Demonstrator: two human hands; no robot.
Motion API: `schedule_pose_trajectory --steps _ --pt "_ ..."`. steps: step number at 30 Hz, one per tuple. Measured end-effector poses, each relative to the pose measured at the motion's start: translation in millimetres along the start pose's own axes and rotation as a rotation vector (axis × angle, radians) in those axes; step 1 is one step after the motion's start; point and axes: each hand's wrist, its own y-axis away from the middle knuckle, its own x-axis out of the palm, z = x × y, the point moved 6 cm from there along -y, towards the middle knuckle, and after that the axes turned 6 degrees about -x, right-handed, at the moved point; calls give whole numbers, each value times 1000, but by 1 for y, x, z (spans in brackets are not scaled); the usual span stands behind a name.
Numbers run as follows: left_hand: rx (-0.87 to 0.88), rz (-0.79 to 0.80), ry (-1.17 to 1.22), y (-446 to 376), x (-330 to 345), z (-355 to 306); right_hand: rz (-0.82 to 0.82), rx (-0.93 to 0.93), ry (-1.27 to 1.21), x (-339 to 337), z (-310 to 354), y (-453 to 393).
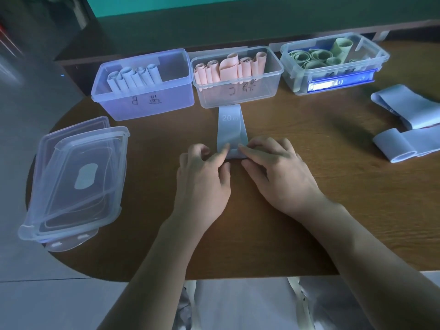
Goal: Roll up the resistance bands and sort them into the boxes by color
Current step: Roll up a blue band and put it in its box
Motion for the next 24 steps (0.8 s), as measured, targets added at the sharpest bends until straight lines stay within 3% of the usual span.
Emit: schedule_pose_trajectory --steps 6,20,24 --pt "76 -76 75 2 -4 -5 35 39 0 0 -3 -4" --pt "1 2 -52 -16 4 -2 48 47 2 3 -4 -13" --pt "44 -39 120 -25 3 1 58 75 16 5 -9 -21"
